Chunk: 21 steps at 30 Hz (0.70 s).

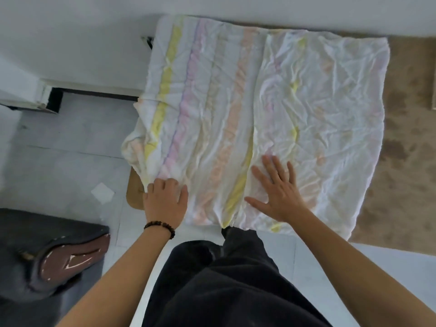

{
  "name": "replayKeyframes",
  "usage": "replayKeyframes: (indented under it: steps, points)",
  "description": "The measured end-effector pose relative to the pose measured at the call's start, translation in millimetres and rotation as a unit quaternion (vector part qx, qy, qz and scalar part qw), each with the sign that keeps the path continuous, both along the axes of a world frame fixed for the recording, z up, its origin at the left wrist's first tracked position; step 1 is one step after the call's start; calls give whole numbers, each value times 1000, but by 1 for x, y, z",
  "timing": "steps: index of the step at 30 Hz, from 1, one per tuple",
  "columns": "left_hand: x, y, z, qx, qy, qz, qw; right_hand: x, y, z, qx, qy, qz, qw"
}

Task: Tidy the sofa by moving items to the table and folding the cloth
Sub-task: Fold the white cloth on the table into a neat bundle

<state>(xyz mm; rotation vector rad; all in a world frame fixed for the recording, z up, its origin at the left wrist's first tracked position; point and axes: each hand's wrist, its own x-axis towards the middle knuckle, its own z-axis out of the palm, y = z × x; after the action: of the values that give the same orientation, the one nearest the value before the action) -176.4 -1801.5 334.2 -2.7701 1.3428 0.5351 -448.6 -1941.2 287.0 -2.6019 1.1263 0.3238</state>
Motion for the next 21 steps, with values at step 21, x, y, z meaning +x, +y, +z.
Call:
replayKeyframes:
  steps: [21]
  points:
    - [-10, -202, -36, -26, -2, -738, 674, 150, 137, 25, 5, -83, -779, 621]
